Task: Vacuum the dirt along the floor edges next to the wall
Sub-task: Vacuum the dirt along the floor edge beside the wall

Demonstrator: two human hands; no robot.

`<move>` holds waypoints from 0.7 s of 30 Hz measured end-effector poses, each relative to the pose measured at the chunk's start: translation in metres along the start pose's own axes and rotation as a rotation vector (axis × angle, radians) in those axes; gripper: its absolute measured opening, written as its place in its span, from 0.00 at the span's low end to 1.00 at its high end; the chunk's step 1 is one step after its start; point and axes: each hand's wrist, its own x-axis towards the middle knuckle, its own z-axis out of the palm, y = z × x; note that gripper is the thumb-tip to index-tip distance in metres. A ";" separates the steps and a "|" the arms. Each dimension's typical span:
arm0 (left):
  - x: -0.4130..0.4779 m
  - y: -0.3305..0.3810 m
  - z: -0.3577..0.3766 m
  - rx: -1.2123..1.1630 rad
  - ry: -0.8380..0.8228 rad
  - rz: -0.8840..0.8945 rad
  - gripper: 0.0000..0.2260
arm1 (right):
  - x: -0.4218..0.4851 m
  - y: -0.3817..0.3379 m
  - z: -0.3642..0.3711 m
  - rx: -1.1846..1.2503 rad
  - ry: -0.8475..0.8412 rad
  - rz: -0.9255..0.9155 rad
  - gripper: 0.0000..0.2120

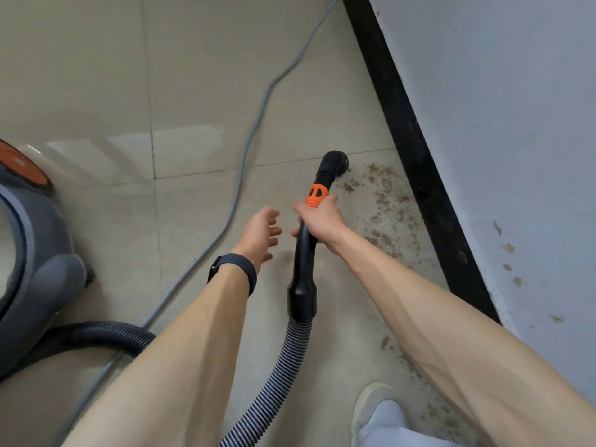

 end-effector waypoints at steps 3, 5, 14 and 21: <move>0.018 0.039 -0.002 0.273 -0.040 0.079 0.27 | 0.001 0.000 -0.001 -0.002 -0.010 0.020 0.24; 0.026 0.057 0.007 0.455 -0.077 0.135 0.27 | 0.000 0.001 -0.001 -0.009 -0.056 0.031 0.26; 0.052 0.053 0.047 0.545 -0.013 0.264 0.15 | -0.016 0.018 0.012 -0.138 -0.191 -0.106 0.21; 0.057 0.040 0.038 0.135 -0.049 0.188 0.10 | -0.074 0.092 0.047 -0.091 -0.046 -0.045 0.14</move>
